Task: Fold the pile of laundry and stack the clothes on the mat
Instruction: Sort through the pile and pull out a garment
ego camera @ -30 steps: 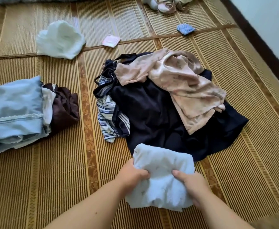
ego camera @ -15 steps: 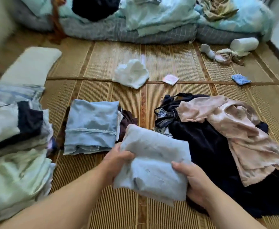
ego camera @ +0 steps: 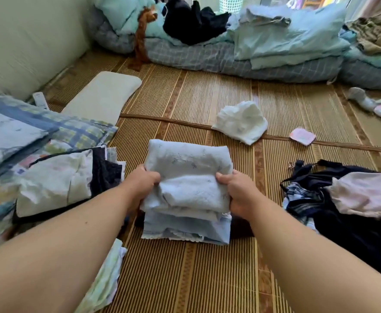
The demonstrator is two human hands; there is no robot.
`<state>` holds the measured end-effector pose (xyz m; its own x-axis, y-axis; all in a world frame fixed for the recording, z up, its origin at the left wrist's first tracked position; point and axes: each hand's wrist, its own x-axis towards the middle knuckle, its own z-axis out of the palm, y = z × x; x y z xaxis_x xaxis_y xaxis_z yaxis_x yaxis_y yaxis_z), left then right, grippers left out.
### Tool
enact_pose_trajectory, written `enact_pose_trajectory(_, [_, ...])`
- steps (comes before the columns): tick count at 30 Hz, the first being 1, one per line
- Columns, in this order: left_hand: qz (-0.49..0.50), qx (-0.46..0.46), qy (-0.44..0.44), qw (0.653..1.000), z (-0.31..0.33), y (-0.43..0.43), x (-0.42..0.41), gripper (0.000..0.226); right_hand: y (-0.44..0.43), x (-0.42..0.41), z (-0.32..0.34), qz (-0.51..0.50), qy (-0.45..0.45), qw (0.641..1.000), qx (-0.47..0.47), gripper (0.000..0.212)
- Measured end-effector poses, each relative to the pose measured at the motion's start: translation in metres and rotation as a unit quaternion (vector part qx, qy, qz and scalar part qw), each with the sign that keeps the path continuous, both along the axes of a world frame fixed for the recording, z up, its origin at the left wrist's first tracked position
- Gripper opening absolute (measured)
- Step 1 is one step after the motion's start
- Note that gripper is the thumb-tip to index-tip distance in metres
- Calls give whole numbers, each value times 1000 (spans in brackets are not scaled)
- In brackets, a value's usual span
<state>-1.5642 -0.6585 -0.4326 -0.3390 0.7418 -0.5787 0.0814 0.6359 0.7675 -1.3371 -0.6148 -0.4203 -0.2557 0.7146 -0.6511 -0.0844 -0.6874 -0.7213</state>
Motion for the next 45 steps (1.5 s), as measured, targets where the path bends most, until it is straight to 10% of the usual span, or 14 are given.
enact_pose_trajectory(3, [-84,-55,178,979,-27,8,4,83,11,-7,-25,84,-163,980,73,38])
enact_pose_trajectory(6, [-189,-41,330,924,-44,-2,11,100,3,-10,-44,141,-442,844,269,87])
enact_pose_trajectory(9, [-353,16,418,837,-48,-10,11,107,-8,-10,-55,238,-495,705,449,87])
enact_pose_trajectory(12, [-430,6,442,787,-43,-9,7,97,-4,-12,-62,389,-518,625,436,90])
enact_pose_trajectory(25, [-515,-93,457,720,-61,6,1,92,17,-15,-83,521,-519,606,304,116])
enact_pose_trajectory(34, [-523,-63,486,697,-17,-4,11,123,3,4,-46,464,-478,648,369,106])
enact_pose_trajectory(45, [-565,76,442,692,22,-16,160,104,-58,166,-14,328,-539,702,329,86])
